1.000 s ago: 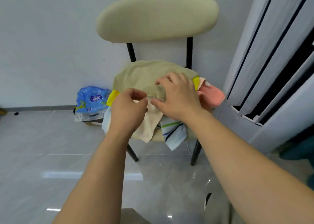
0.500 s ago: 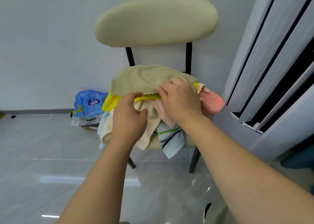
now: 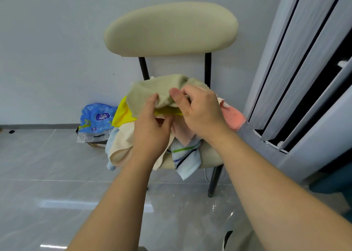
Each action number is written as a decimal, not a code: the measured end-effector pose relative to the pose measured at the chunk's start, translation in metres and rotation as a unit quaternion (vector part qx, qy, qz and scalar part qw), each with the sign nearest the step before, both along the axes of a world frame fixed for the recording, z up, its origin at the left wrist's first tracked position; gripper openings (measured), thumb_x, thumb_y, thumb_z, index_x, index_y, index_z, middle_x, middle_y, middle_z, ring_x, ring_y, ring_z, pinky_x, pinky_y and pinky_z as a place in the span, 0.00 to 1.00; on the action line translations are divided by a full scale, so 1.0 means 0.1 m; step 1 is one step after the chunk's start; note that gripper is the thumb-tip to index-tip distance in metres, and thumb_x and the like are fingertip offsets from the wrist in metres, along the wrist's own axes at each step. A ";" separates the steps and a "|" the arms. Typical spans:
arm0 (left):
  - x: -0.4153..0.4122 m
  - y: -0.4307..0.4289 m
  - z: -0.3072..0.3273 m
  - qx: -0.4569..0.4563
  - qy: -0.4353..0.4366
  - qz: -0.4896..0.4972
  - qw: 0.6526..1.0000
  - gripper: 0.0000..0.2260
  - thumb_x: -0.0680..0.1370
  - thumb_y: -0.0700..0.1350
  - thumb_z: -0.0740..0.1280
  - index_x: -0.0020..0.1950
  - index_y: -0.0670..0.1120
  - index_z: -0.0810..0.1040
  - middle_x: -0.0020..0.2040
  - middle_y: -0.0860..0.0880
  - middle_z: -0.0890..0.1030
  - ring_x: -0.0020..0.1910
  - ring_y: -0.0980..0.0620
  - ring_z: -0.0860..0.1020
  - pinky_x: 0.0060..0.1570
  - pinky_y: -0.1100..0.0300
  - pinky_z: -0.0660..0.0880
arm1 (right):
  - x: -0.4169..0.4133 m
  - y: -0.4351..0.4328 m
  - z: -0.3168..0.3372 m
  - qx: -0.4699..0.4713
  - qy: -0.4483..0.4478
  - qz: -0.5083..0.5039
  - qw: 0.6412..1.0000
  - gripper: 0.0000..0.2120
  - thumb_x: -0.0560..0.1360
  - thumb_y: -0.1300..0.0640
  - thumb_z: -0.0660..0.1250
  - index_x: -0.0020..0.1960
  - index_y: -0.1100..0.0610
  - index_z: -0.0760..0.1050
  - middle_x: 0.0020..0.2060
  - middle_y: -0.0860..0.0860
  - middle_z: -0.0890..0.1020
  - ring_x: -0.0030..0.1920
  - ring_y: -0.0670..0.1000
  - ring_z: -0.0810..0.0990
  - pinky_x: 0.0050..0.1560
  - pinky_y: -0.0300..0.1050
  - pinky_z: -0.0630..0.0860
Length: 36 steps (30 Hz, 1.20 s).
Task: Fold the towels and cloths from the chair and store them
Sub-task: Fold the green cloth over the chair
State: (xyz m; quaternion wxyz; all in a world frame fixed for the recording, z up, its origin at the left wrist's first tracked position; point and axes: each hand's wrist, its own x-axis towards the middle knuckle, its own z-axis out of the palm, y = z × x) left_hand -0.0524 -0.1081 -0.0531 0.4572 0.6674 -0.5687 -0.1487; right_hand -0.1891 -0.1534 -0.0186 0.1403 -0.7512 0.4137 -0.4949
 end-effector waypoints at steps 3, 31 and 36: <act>-0.01 -0.04 0.02 -0.029 0.004 0.018 0.999 0.22 0.75 0.39 0.65 0.69 0.53 0.75 0.59 0.53 0.81 0.56 0.54 0.79 0.57 0.58 0.75 | 0.02 0.07 0.04 0.008 -0.027 0.021 0.999 0.21 0.82 0.43 0.59 0.32 0.47 0.60 0.28 0.43 0.66 0.32 0.44 0.68 0.35 0.43 0.62; 0.35 0.16 0.34 0.131 0.160 0.023 0.978 0.10 0.75 0.52 0.71 0.48 0.45 0.83 0.42 0.51 0.85 0.43 0.51 0.83 0.49 0.53 0.81 | -0.10 -0.04 0.01 0.267 -0.135 0.049 0.953 0.08 0.77 0.50 0.72 0.45 0.54 0.85 0.41 0.49 0.87 0.43 0.46 0.84 0.49 0.50 0.80; 0.30 0.20 0.40 0.147 0.241 -0.123 0.951 0.22 0.65 0.43 0.72 0.59 0.52 0.82 0.52 0.43 0.85 0.52 0.44 0.83 0.49 0.49 0.80 | -0.11 0.00 0.04 0.423 -0.129 0.179 0.879 0.13 0.74 0.51 0.75 0.55 0.56 0.84 0.49 0.54 0.87 0.52 0.55 0.86 0.60 0.59 0.80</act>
